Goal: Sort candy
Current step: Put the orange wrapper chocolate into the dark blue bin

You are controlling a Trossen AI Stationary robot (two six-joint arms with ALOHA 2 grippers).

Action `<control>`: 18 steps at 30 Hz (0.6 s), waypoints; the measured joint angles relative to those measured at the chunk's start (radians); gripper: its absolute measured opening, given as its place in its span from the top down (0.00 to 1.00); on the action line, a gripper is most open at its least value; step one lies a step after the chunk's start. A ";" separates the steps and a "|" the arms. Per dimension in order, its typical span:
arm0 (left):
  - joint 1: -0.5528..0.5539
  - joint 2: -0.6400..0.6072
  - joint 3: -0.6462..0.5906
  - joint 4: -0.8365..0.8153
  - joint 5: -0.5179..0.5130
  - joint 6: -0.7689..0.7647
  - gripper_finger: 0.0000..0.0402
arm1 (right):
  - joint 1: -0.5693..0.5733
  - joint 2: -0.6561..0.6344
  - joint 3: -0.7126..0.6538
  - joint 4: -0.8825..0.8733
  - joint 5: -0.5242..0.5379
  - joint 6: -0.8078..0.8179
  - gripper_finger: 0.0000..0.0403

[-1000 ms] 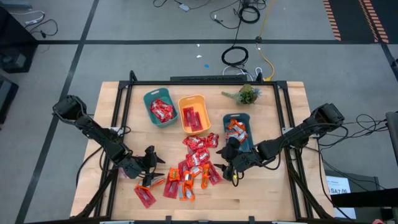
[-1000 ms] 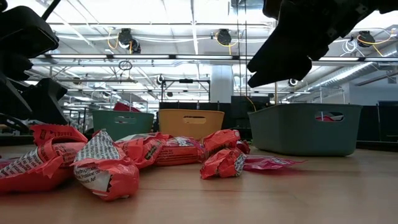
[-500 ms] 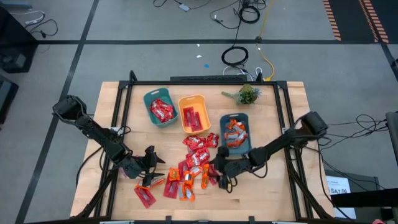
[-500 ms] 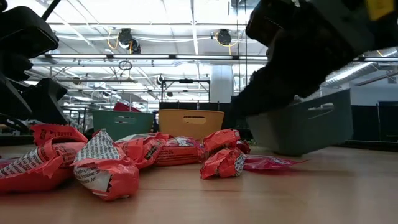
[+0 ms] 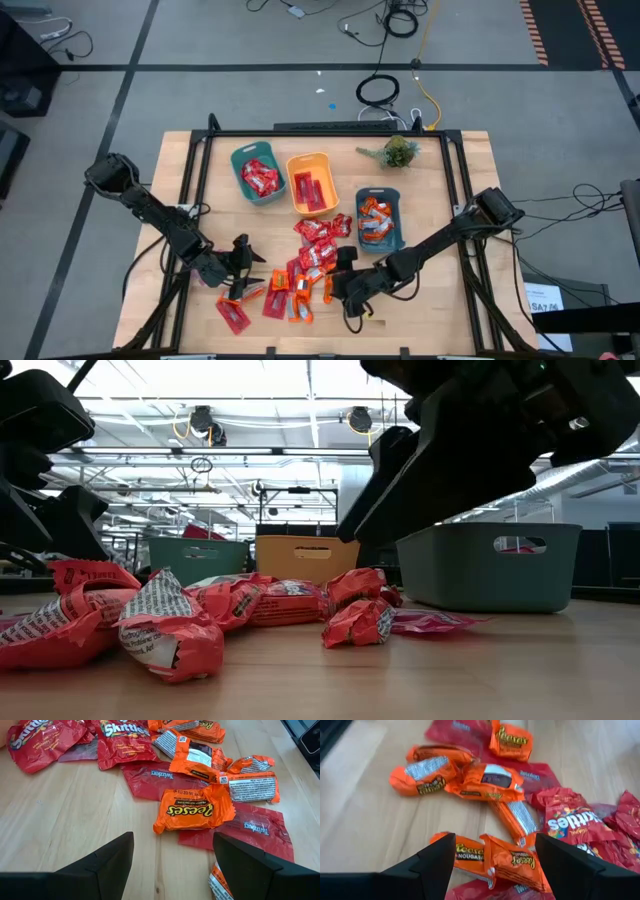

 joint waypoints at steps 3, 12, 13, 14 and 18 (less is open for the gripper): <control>0.000 0.000 0.000 0.000 0.000 0.000 0.30 | -0.001 0.013 0.020 -0.021 -0.010 0.001 0.34; 0.000 0.000 0.000 0.000 0.000 0.000 0.30 | -0.008 0.062 0.021 -0.021 -0.031 0.011 0.34; 0.000 0.000 0.000 0.000 0.000 0.000 0.30 | -0.012 0.071 0.021 -0.021 -0.030 0.011 0.34; 0.000 0.000 0.000 0.000 0.000 0.000 0.30 | -0.015 0.072 0.021 -0.017 -0.030 0.011 0.34; 0.000 0.000 0.000 0.001 0.000 0.000 0.30 | -0.031 0.073 0.021 -0.022 0.027 0.011 0.36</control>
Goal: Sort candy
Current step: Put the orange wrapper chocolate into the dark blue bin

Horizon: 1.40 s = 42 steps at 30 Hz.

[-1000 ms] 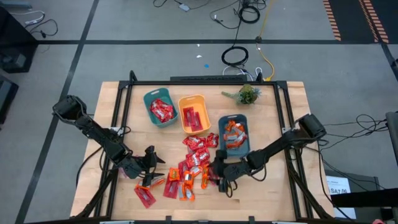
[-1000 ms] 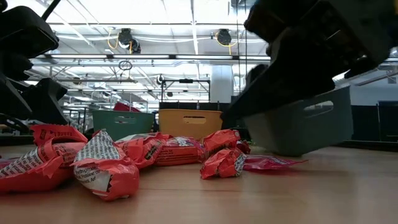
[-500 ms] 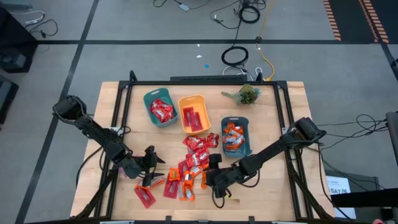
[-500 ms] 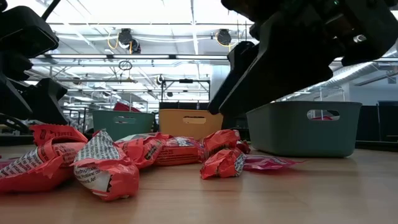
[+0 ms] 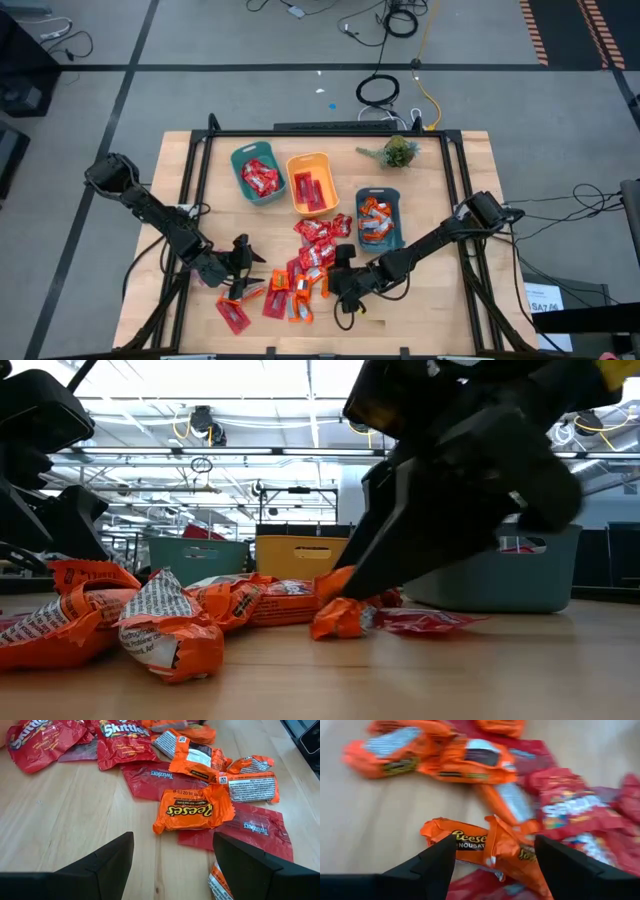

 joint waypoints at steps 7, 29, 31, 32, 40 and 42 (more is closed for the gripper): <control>0.000 0.000 0.000 0.000 0.000 0.000 0.30 | -0.031 -0.004 0.000 -0.036 -0.006 0.037 0.55; 0.000 0.000 0.000 -0.001 0.000 0.000 0.30 | -0.046 -0.283 -0.001 -0.226 0.099 0.196 0.95; 0.000 0.000 0.000 -0.001 0.000 0.000 0.30 | -0.047 -0.338 -0.001 -0.309 0.138 0.294 0.95; 0.000 0.000 0.000 -0.001 0.000 0.000 0.30 | -0.048 -0.365 -0.001 -0.348 0.159 0.334 0.95; 0.000 0.000 0.000 -0.001 0.000 0.000 0.30 | -0.024 -0.525 -0.037 -0.658 0.360 0.583 0.95; 0.000 0.000 0.000 -0.001 0.000 0.000 0.30 | -0.017 -0.555 -0.085 -0.669 0.368 0.638 0.95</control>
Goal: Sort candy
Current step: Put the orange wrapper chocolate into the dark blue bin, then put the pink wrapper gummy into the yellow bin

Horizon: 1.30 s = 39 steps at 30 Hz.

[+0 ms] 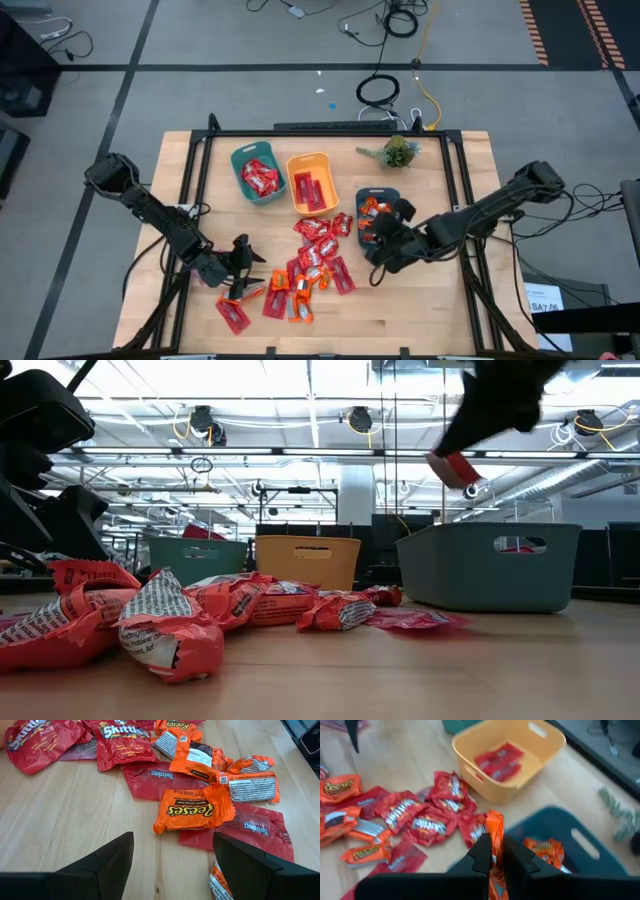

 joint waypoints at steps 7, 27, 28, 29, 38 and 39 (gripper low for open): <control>0.000 0.000 0.000 0.000 0.000 0.000 0.30 | 0.008 -0.078 -0.185 0.138 -0.006 0.112 0.94; 0.000 0.000 0.000 0.013 0.000 -0.002 0.30 | 0.007 -0.080 -0.206 0.161 -0.003 0.052 0.67; 0.000 0.000 0.000 0.023 0.000 -0.002 0.30 | 0.007 -0.080 -0.206 0.163 -0.003 0.051 0.66; 0.000 0.000 0.000 0.037 0.000 -0.002 0.30 | 0.007 -0.080 -0.206 0.165 -0.003 0.051 0.65; 0.000 0.000 0.000 0.108 0.000 -0.001 0.30 | 0.023 -0.080 -0.206 0.176 -0.006 0.050 0.63; 0.000 0.000 0.000 0.107 -0.001 -0.001 0.30 | 0.023 -0.079 -0.206 0.178 -0.006 0.050 0.63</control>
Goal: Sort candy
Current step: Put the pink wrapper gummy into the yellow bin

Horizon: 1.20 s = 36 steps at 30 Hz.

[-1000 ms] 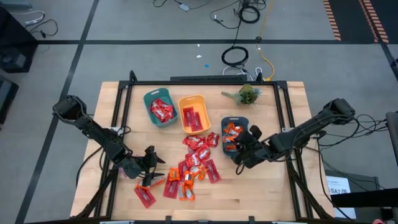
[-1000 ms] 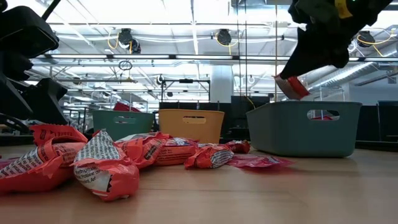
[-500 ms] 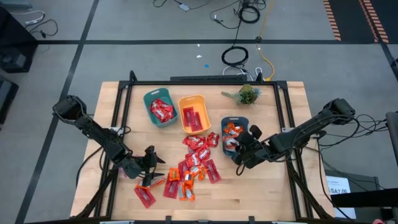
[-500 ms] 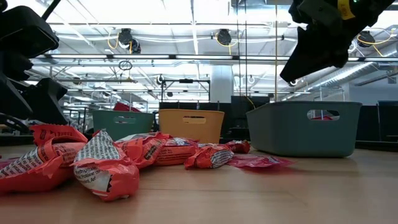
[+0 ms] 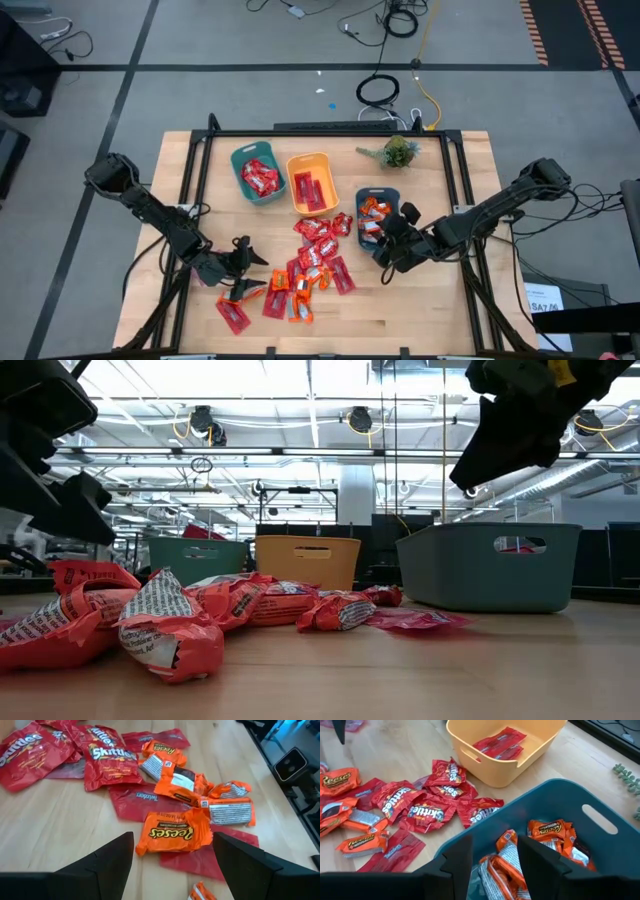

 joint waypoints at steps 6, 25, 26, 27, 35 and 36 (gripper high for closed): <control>0.000 0.000 0.000 0.022 -0.064 0.000 0.30 | 0.000 0.000 0.000 0.025 0.004 0.036 0.63; 0.092 -0.017 0.474 -0.999 -0.013 -0.318 0.30 | 0.000 0.034 0.000 0.069 0.003 0.019 0.63; 0.092 -0.017 0.490 -1.041 0.007 -0.344 0.30 | 0.000 0.034 0.000 0.071 0.003 0.019 0.63; 0.092 -0.017 0.503 -1.081 0.031 -0.376 0.30 | 0.000 0.034 0.000 0.071 0.003 0.019 0.63; 0.065 -0.017 0.461 -1.312 0.289 -0.612 0.30 | 0.000 0.034 0.000 0.083 0.000 0.019 0.63; 0.055 -0.017 0.448 -1.313 0.301 -0.630 0.30 | 0.000 0.034 0.000 0.083 0.000 0.019 0.63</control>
